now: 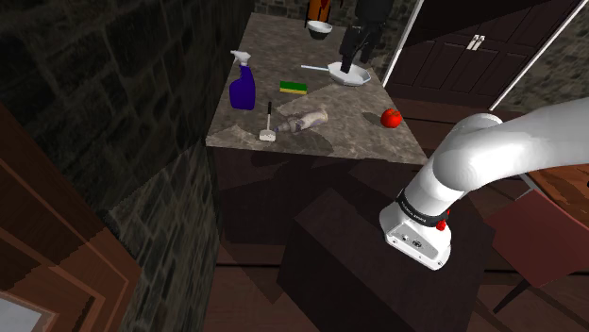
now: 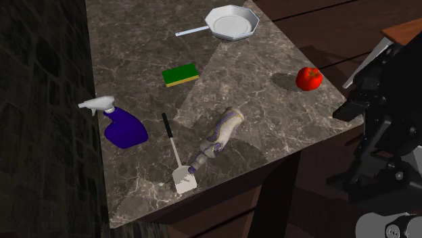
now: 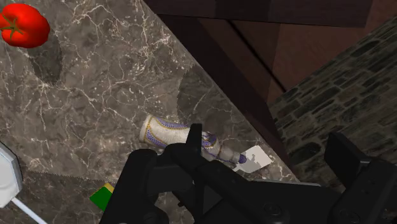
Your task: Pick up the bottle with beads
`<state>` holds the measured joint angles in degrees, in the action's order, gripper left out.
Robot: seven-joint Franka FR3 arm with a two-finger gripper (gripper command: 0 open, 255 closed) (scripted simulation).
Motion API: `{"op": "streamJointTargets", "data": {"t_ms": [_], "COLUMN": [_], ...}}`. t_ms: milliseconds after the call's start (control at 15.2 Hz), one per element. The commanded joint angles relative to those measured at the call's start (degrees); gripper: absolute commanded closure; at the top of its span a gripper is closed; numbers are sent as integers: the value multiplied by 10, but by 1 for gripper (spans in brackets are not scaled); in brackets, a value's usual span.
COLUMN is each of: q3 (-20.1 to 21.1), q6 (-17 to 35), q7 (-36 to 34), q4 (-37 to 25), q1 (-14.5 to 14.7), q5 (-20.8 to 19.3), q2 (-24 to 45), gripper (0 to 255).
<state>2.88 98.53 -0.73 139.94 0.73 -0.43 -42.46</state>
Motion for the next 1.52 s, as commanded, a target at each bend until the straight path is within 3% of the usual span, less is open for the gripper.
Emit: {"op": "streamJointTargets", "data": {"t_ms": [0, 726, 1122, 1452], "q3": [0, -130, -179, -188], "q6": [0, 187, 258, 288], "q7": [0, 280, 449, 594], "q4": [0, 12, -38, -106], "q1": [0, 36, 63, 70], "q5": [0, 0, 53, 120], "q2": [0, 191, 337, 466], "gripper": [0, 0, 0, 0]}}
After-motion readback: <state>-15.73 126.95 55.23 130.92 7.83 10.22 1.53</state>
